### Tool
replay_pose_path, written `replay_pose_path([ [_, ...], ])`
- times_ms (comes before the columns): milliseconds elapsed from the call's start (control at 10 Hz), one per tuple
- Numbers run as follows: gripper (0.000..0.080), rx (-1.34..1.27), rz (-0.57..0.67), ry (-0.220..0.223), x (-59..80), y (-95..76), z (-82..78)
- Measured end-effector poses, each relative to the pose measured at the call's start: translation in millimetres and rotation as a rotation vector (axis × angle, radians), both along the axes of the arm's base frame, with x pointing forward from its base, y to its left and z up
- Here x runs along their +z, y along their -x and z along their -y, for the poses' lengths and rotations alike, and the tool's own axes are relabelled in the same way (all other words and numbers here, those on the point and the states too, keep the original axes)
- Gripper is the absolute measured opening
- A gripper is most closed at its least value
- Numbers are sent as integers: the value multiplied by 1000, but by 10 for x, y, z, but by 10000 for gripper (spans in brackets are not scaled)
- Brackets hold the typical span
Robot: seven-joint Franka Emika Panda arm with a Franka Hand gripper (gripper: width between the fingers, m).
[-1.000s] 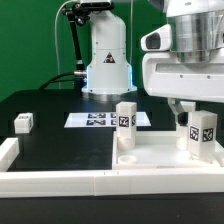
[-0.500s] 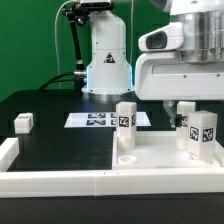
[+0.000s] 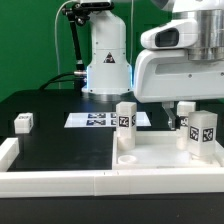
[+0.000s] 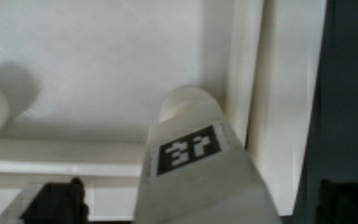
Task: Assemble square table
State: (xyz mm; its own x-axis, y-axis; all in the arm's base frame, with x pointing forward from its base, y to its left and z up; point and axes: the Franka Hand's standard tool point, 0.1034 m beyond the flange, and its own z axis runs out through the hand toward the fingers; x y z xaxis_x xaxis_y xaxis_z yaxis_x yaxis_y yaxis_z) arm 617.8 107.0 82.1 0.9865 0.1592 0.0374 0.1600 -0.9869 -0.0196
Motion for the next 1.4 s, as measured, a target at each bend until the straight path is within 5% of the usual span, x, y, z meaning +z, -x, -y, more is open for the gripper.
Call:
replay_pose_path([
  [400, 649, 115, 4, 3, -1, 1, -7],
  [600, 387, 113, 4, 3, -2, 1, -5],
  [700, 387, 113, 4, 3, -2, 1, -4],
  [800, 290, 106, 3, 3, -3, 2, -4],
  [1400, 290, -307, -4, -38, -16, 6, -13],
])
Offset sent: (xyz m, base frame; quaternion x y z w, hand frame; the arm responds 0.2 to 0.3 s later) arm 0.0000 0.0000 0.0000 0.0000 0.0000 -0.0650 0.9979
